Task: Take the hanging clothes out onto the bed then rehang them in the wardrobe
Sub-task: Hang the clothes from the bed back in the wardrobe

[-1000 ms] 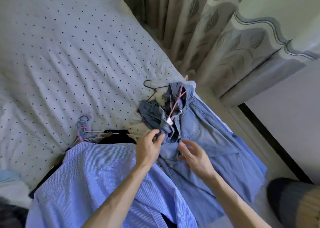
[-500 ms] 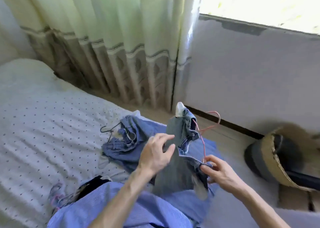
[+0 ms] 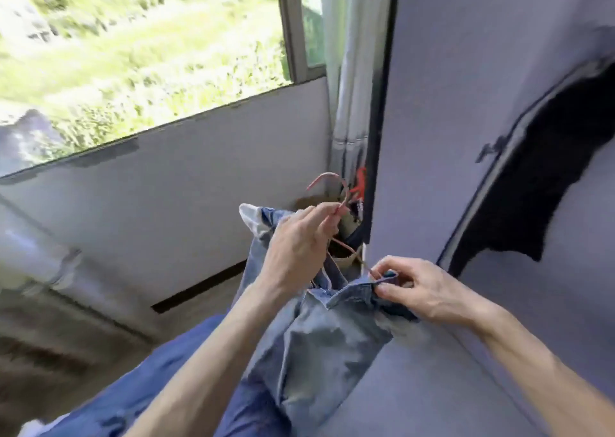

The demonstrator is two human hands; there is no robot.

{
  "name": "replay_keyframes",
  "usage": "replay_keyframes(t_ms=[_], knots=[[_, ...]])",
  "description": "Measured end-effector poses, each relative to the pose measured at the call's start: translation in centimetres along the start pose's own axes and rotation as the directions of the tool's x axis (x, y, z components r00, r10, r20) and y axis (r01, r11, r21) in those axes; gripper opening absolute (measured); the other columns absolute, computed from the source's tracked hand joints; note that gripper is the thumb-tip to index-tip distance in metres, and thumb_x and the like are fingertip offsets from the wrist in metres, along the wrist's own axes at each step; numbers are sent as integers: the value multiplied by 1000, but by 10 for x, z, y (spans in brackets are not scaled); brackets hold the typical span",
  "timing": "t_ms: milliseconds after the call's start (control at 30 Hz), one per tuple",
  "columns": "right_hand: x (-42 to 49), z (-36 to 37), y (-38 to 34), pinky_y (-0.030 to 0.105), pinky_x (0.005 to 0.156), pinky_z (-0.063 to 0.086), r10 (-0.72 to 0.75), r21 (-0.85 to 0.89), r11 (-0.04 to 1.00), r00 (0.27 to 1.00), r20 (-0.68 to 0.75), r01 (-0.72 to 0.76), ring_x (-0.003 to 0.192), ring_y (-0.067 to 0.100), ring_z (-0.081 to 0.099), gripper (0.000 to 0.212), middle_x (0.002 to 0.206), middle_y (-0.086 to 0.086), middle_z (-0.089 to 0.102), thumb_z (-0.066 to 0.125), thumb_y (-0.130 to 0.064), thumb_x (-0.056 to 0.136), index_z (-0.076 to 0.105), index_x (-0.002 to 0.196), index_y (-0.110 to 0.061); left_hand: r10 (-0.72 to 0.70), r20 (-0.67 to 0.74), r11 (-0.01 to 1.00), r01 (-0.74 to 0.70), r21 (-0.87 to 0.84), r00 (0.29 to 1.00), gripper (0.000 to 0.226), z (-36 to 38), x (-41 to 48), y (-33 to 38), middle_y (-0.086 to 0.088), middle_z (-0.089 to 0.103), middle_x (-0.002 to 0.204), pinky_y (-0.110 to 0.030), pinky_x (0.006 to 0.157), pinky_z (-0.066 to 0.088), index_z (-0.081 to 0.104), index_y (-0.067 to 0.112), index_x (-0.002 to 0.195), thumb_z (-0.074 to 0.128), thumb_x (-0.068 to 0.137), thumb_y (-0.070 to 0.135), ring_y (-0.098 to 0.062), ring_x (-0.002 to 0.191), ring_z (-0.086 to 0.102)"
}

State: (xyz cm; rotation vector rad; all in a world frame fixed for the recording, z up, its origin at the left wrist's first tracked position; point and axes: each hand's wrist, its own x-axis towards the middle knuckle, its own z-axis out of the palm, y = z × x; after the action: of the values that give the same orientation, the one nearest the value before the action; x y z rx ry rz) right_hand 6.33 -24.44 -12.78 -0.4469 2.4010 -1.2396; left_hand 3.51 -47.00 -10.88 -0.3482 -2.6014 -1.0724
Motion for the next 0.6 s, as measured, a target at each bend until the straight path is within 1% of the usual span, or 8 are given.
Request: replay_keyframes(t_ms=[67,133,200,300,400,433,533,600], knots=[[-41,-27,23,23,77,53,63,78,996,986,-157,-51,78,5,67,16,92,-15,72,71,-34,89,65,102,-42,58,30,997,-57,-56,998,33,39,13,32,8,73,97,-40,87,53,68,33,123,44,101,37,-15,89,67],[-80,-49,46,16,77,52,138,113,988,939,-315,-107,83,1,67,30,94,-26,70,73,-50,81,61,109,-50,84,58,990,-76,-119,995,31,74,21,62,13,69,85,-35,83,53,66,37,126,48,101,33,-9,82,66],[-119,-66,69,14,80,50,205,140,977,890,-407,-161,87,-4,65,41,95,-30,69,70,-63,72,61,109,-49,104,96,981,-86,-173,990,30,105,27,90,13,68,82,-32,80,53,65,42,125,50,103,30,-4,79,65],[-166,-80,101,13,74,47,295,128,955,851,-435,-266,81,-5,63,31,87,-23,71,67,-64,75,70,94,-40,121,147,968,-84,-235,982,32,144,35,126,12,69,80,-30,75,52,66,46,123,52,103,25,-2,73,61],[-196,-84,122,23,75,49,320,115,945,806,-499,-305,77,-1,63,11,83,-20,71,74,-46,84,73,87,-36,164,229,945,-86,-317,959,32,174,41,156,7,69,80,-36,84,55,64,48,122,48,105,25,-13,83,66],[-203,-86,125,25,74,50,334,124,941,793,-510,-316,75,0,64,11,81,-18,71,75,-45,83,72,85,-35,178,259,937,-82,-340,949,33,182,43,166,5,69,79,-33,85,54,64,47,122,47,105,25,-15,82,66],[-214,-98,127,30,73,52,373,119,924,794,-479,-363,68,1,61,18,74,-16,69,75,-48,82,69,81,-31,229,328,915,-88,-393,916,34,201,53,197,4,66,77,-1,76,36,63,37,129,45,106,20,-1,67,58],[-217,-105,127,33,69,52,368,105,928,825,-428,-359,62,3,56,17,69,-15,65,73,-41,85,65,79,-27,270,369,907,-106,-408,889,35,214,57,214,5,63,78,2,70,34,60,33,133,44,106,18,7,61,55]])
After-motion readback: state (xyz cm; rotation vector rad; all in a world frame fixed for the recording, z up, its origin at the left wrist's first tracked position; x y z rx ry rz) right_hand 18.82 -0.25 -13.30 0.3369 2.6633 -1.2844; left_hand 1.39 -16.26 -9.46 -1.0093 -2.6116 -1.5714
